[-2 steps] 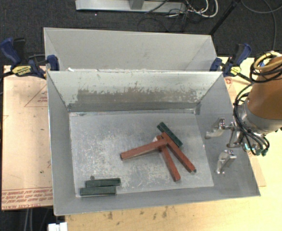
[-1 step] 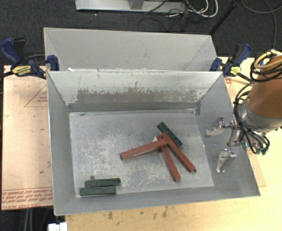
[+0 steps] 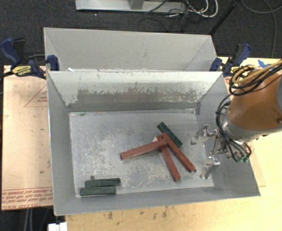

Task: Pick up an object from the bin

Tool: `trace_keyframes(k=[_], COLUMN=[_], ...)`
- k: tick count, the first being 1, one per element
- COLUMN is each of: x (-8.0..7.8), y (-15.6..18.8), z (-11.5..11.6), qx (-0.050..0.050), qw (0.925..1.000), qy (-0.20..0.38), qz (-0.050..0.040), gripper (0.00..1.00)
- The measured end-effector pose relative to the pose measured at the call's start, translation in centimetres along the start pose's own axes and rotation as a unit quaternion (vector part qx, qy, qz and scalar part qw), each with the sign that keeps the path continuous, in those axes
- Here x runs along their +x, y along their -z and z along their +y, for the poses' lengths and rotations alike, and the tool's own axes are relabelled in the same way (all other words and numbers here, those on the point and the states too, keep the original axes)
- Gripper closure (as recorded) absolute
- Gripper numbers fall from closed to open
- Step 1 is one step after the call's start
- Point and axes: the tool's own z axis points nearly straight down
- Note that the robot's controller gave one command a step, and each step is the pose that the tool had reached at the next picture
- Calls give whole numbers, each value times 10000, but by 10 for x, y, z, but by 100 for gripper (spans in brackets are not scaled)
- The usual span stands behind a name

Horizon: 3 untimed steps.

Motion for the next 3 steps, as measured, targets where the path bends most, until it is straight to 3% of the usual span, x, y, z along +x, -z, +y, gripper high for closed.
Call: trace_keyframes(k=[1, 2, 3], x=[-9, -15, -14], y=[-56, -62, -63], z=[28, 34, 35], qx=[-8, -19, -28], qw=[9987, 9986, 9986], qy=[500, 534, 537], qz=[10, -34, -10], gripper=[0, 100, 100])
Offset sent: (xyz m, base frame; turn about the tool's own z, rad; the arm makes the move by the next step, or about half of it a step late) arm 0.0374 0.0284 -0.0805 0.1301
